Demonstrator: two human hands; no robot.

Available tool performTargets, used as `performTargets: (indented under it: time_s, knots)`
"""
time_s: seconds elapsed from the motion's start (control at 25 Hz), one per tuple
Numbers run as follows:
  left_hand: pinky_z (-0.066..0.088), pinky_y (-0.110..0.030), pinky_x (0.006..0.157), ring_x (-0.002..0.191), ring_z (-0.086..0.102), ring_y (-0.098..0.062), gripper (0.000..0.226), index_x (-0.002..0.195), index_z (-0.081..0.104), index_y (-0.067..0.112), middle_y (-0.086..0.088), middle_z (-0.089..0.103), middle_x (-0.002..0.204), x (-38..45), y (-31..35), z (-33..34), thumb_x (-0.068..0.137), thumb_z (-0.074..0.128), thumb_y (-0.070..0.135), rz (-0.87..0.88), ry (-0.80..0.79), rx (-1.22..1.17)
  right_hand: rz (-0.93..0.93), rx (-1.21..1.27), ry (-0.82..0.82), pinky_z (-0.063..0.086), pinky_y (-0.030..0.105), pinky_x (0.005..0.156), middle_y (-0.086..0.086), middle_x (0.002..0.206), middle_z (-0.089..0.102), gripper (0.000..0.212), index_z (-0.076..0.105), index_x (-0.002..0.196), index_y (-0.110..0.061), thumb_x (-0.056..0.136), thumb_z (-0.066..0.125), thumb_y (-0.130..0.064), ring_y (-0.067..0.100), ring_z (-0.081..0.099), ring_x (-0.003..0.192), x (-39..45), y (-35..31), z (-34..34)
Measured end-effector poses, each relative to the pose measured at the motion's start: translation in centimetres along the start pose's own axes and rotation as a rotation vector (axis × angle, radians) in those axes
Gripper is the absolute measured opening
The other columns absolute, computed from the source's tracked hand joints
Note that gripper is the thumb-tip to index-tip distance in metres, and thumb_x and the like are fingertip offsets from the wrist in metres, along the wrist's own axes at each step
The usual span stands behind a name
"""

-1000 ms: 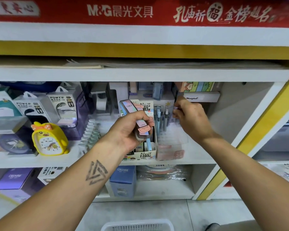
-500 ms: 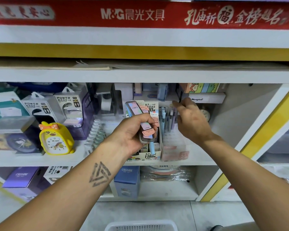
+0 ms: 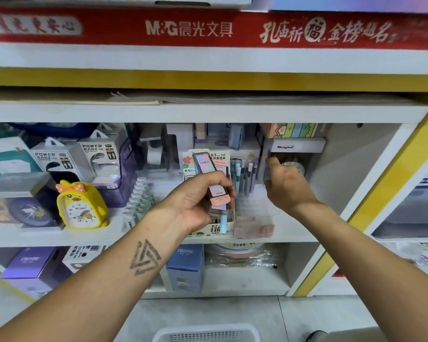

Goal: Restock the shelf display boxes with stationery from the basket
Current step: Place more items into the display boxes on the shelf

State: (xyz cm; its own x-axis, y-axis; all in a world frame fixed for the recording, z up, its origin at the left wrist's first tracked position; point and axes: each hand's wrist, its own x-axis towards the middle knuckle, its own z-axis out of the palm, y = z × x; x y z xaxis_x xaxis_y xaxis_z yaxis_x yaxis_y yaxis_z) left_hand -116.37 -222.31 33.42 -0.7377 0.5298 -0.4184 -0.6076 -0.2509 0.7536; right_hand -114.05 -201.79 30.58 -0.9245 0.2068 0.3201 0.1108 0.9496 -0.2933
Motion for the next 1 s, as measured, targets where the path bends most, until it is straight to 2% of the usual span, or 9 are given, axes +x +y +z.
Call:
performTargets:
  time_s: [0.12, 0.24, 0.32, 0.4, 0.56, 0.64, 0.72, 0.84, 1.0]
  knots:
    - [0.052, -0.030, 0.057, 0.067, 0.059, -0.023, 0.034, 0.107, 0.063, 0.006, -0.016, 0.064, 0.085, 0.0, -0.1, 0.0, 0.075, 0.063, -0.005, -0.015, -0.029, -0.003, -0.004, 0.101, 0.108, 0.047, 0.036, 0.079, 0.012, 0.110, 0.067, 0.026, 0.064, 0.121, -0.009, 0.098, 0.056, -0.019, 0.030, 0.062, 0.098, 0.2, -1.5, -0.6]
    - [0.052, -0.029, 0.057, 0.069, 0.062, -0.022, 0.034, 0.108, 0.064, 0.005, -0.016, 0.064, 0.085, 0.0, 0.1, 0.0, 0.075, 0.062, -0.006, -0.009, -0.048, -0.009, 0.131, 0.739, -0.072, 0.046, 0.032, 0.075, 0.002, 0.093, 0.072, 0.020, 0.076, 0.099, -0.016, 0.097, 0.063, -0.032, 0.015, 0.062, 0.081, 0.6, -3.9, -1.2]
    - [0.053, -0.028, 0.057, 0.068, 0.062, -0.022, 0.030, 0.104, 0.066, 0.004, -0.017, 0.063, 0.088, -0.1, 0.2, 0.1, 0.077, 0.061, -0.006, 0.006, -0.054, -0.012, 0.198, 1.058, -0.319, 0.044, 0.038, 0.072, 0.007, 0.082, 0.070, 0.020, 0.077, 0.093, -0.010, 0.095, 0.067, -0.027, 0.017, 0.060, 0.072, 0.3, -4.6, -1.4]
    - [0.055, -0.028, 0.058, 0.069, 0.065, -0.023, 0.028, 0.104, 0.068, 0.003, -0.019, 0.064, 0.090, -0.1, 0.3, 0.1, 0.078, 0.059, -0.006, 0.019, -0.053, -0.016, 0.218, 1.196, -0.414, 0.045, 0.038, 0.071, 0.011, 0.078, 0.068, 0.014, 0.075, 0.094, -0.004, 0.092, 0.070, -0.017, 0.019, 0.058, 0.066, 0.1, -4.7, -1.4]
    - [0.061, -0.042, 0.075, 0.086, 0.071, -0.035, 0.038, 0.119, 0.060, -0.003, -0.026, 0.068, 0.110, 0.0, 0.6, -0.3, 0.082, 0.055, -0.009, 0.010, -0.011, -0.119, 0.318, 1.463, -0.166, 0.051, 0.026, 0.057, 0.014, 0.079, 0.071, 0.009, 0.070, 0.096, 0.002, 0.093, 0.061, 0.001, 0.019, 0.059, 0.063, 1.1, -3.5, -2.3]
    - [0.061, -0.043, 0.074, 0.082, 0.070, -0.032, 0.031, 0.113, 0.059, -0.004, -0.027, 0.069, 0.103, 0.2, 1.1, -0.8, 0.083, 0.053, -0.010, 0.025, 0.039, -0.148, 0.303, 1.304, 0.094, 0.048, 0.024, 0.053, 0.009, 0.073, 0.071, 0.013, 0.070, 0.094, -0.003, 0.094, 0.058, 0.003, 0.015, 0.057, 0.057, 1.8, -2.4, -2.9]
    - [0.060, -0.032, 0.059, 0.065, 0.066, -0.024, 0.018, 0.094, 0.060, 0.001, -0.019, 0.068, 0.076, 0.2, 1.4, -1.1, 0.081, 0.056, -0.012, 0.040, 0.085, -0.095, 0.180, 0.923, 0.214, 0.054, 0.032, 0.062, 0.004, 0.078, 0.072, 0.011, 0.070, 0.101, -0.009, 0.096, 0.061, -0.005, 0.012, 0.064, 0.063, 2.0, -1.4, -2.7]
    - [0.054, -0.026, 0.050, 0.054, 0.060, -0.018, 0.018, 0.087, 0.063, 0.006, -0.012, 0.065, 0.068, 0.0, 1.4, -1.0, 0.079, 0.065, -0.010, 0.061, 0.098, 0.027, -0.028, 0.447, 0.128, 0.060, 0.041, 0.072, -0.001, 0.081, 0.071, 0.014, 0.060, 0.110, -0.019, 0.097, 0.064, -0.020, 0.013, 0.069, 0.075, 1.4, -1.0, -1.3]
    - [0.052, -0.025, 0.054, 0.051, 0.061, -0.015, 0.016, 0.091, 0.069, 0.007, -0.011, 0.069, 0.071, 0.0, 0.9, -0.5, 0.078, 0.074, -0.002, 0.048, 0.092, 0.043, -0.118, 0.453, 0.103, 0.061, 0.043, 0.068, -0.001, 0.081, 0.070, 0.010, 0.053, 0.102, -0.021, 0.098, 0.062, -0.020, 0.011, 0.069, 0.072, 1.0, -1.4, -0.1]
